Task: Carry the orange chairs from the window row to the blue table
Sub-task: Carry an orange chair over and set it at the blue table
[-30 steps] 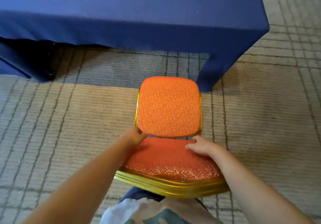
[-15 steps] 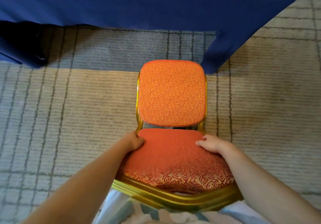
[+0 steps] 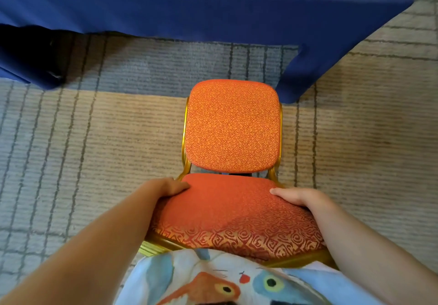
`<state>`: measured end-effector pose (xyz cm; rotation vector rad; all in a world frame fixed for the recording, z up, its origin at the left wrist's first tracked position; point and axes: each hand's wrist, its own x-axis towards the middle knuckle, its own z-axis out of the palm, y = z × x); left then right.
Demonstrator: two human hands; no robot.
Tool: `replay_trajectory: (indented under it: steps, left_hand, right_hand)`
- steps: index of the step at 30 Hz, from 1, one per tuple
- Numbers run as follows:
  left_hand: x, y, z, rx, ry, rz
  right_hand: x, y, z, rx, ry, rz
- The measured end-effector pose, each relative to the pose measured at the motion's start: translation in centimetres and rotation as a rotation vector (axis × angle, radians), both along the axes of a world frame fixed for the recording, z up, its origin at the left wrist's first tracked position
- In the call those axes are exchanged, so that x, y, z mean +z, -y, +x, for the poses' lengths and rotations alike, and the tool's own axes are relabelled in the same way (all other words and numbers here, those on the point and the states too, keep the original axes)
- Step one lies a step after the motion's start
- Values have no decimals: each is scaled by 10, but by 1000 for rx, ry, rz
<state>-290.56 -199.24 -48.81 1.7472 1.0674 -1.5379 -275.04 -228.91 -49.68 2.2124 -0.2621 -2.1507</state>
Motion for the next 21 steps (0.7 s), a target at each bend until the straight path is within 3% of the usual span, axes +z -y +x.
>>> replay_trajectory:
  steps: [7,21]
  left_hand:
    - [19,-2,28,14,-162,-107]
    - [19,-45,103,-39,-20,-11]
  right_hand:
    - [24,-10,27,75,-43,-80]
    - [44,-42,103,-20,67,-33]
